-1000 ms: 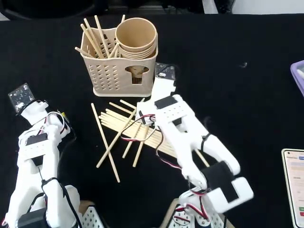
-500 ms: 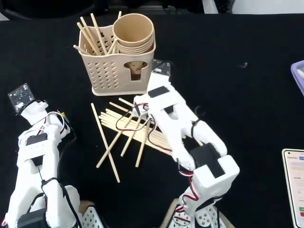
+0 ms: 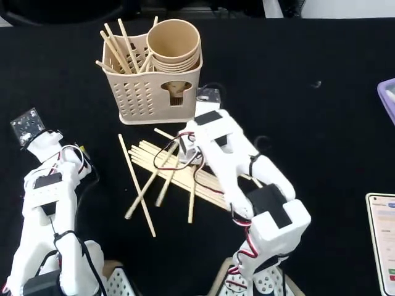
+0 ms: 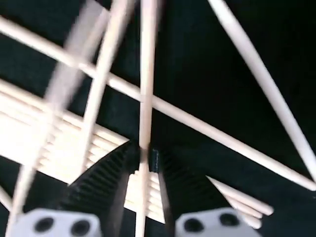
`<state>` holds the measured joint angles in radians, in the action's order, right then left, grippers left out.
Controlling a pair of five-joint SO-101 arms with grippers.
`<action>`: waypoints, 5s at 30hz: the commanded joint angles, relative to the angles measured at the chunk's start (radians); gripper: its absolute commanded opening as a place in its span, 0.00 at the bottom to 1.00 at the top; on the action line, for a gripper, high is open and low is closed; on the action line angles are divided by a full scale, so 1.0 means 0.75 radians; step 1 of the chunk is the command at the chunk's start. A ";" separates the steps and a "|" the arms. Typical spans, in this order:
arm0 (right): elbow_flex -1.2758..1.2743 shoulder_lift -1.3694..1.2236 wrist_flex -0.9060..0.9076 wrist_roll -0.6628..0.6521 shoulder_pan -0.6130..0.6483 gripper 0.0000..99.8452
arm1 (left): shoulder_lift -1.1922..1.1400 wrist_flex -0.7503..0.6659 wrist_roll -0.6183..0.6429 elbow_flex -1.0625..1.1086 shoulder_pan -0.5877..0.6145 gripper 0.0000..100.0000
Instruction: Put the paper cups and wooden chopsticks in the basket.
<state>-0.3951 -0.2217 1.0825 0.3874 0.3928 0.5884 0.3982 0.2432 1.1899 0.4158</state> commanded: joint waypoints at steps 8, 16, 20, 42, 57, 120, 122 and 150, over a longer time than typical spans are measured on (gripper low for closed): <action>-0.257 0.359 0.016 -0.262 -0.252 0.01 | 0.041 -0.025 0.012 -0.009 -0.009 0.16; -0.427 0.742 0.000 -0.865 -0.374 0.01 | 0.033 -0.025 0.010 -0.011 -0.011 0.16; -0.439 0.740 -0.135 -1.268 -0.407 0.01 | 0.037 -0.025 0.010 -0.009 -0.007 0.16; -0.472 0.322 -0.540 -1.571 -0.440 0.16 | 0.039 -0.025 0.006 -0.007 -0.007 0.16; -0.478 0.588 -0.432 -1.577 -0.794 0.01 | 0.039 -0.025 0.006 -0.007 -0.011 0.16; 0.596 -0.159 0.250 -1.510 -0.824 0.01 | 0.039 -0.025 0.008 -0.017 -0.011 0.16; 0.545 -0.021 0.250 -1.508 -0.816 0.01 | 0.039 -0.025 0.008 -0.017 -0.011 0.16; 0.275 -0.026 -0.184 -1.487 -0.608 0.13 | 0.041 -0.025 0.006 -0.009 -0.005 0.16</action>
<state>-0.2754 -0.2202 0.8999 -0.7373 -0.0644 0.5884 0.3982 0.2432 1.1899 0.4158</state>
